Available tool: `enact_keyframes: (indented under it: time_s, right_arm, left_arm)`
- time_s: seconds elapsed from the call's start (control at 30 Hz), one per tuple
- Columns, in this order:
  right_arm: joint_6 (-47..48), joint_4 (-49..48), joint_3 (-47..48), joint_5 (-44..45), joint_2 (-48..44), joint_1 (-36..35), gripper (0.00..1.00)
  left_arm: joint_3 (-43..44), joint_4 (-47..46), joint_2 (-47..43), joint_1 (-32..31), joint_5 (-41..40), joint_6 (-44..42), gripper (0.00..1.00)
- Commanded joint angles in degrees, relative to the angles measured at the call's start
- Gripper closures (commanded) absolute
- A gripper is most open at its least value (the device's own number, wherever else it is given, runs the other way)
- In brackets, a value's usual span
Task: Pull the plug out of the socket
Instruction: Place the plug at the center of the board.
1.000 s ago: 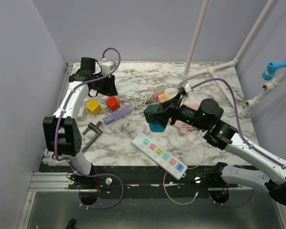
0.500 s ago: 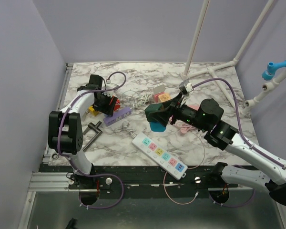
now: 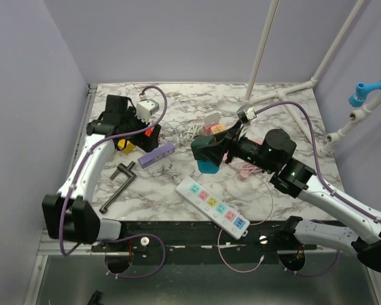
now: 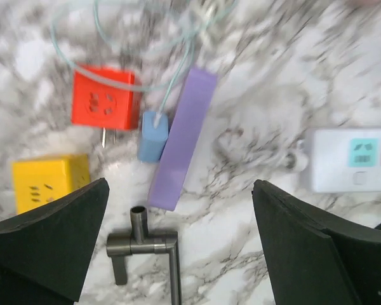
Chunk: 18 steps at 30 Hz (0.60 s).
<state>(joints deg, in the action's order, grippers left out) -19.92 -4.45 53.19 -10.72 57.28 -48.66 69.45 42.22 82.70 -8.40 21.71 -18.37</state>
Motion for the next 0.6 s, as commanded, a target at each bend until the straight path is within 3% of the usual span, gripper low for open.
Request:
enact_keyframes:
  time_s: [0.0, 0.07, 0.13, 0.23, 0.33, 0.47, 0.57]
  right_arm:
    - [-0.54, -5.62, 3.89, 1.22, 0.51, 0.06, 0.99]
    - [-1.29, -8.65, 3.71, 0.57, 0.6, 0.06, 0.99]
    - [-2.03, -14.67, 2.12, -1.47, 0.51, 0.06, 0.99]
    - [-5.08, -28.47, -3.1, -3.7, -0.02, 0.16, 0.99]
    - [-7.96, -36.41, -4.36, -6.36, 1.45, 0.13, 0.99]
    - [-9.59, -38.91, -1.71, -11.55, 4.58, 0.15, 0.99]
    - [-9.67, -40.87, -0.59, -12.57, 4.95, 0.15, 0.99]
  left_arm:
    - [3.63, 0.53, -16.16, -0.03, 20.45, -4.25, 0.02]
    - [2.72, -0.11, -22.09, 0.04, 32.68, -4.79, 0.01]
    - [-1.29, -7.62, -28.34, -0.36, 42.48, 0.6, 0.02]
    - [-8.76, -24.61, -33.18, -2.65, 42.77, 16.71, 0.02]
    - [-11.56, -30.03, -31.53, -3.46, 44.02, 25.56, 0.02]
    - [-19.5, -48.45, -31.43, -3.55, 45.52, 39.1, 0.01]
    - [-19.53, -53.87, -29.37, -4.32, 46.83, 45.29, 0.01]
